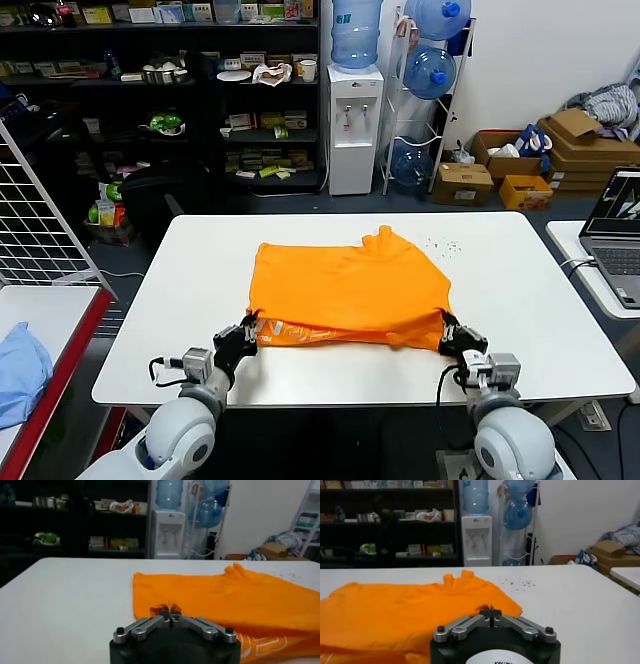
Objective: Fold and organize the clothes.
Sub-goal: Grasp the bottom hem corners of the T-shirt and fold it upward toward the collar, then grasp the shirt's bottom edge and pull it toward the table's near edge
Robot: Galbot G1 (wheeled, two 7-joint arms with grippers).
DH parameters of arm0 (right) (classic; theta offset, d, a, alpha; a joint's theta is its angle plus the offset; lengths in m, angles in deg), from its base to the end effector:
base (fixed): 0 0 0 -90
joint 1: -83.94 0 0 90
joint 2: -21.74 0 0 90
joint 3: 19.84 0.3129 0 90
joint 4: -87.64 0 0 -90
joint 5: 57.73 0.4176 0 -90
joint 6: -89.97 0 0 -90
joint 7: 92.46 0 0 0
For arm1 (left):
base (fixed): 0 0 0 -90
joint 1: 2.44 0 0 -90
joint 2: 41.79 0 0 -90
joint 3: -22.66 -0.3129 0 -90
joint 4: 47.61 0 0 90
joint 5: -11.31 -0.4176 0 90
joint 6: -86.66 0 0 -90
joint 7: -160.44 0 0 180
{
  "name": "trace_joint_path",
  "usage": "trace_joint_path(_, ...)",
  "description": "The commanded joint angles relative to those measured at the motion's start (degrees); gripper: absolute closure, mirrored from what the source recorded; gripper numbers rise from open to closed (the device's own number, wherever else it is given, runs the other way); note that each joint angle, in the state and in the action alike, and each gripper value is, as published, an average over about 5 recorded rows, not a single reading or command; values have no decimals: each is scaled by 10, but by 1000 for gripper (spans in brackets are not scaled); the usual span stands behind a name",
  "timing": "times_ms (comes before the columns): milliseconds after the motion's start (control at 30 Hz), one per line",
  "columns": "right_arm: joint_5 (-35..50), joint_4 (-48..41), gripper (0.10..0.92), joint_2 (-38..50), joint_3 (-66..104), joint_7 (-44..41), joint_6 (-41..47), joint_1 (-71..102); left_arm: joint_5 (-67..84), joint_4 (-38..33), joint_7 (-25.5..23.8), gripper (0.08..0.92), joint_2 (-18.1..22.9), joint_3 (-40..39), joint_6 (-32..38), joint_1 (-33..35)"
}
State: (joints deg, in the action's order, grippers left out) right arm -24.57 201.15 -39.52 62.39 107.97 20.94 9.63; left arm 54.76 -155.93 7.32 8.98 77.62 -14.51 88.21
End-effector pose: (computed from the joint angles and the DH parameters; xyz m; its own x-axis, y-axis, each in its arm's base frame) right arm 0.3239 -0.0250 -0.2501 -0.9359 0.0172 0.3520 0.0261 0.9994 0.0206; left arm 0.3213 -0.0614 -0.2883 -0.9086 0.2096 0.3612 0.2025 0.9776 -0.0580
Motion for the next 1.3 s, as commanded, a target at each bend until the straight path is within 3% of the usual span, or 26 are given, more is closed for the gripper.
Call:
trace_joint_path(33,29,-60,903,12,-39,6,21,-99,12,56,11,904,7,-38,-11,-89)
trace_joint_path(167,27,-63,862,8,-51,-20,17,-97,14,50,11,904,7,-35,-25,-84)
trace_joint_path(300,20,-63,752,3,-51,-43,-4,-91,14,44,12,852,7,-28,-28,-77)
trace_joint_path(500,5,-50,578,11,-23,-69,-30,-61,15,24,15,683,-4,-5,-31,-46)
trace_joint_path(733,-1,-29,370,61,24,-107,-55,43,29,-26,10,476,-42,14,-34,52)
trace_joint_path(967,23,-42,173,75,58,-144,-46,101,30,-25,6,276,-20,14,-35,81)
trace_joint_path(1167,23,-71,105,53,66,-158,-33,79,28,3,3,115,-6,4,-36,56)
trace_joint_path(1300,21,-80,104,48,62,-162,-24,70,27,22,-1,82,3,6,-34,37)
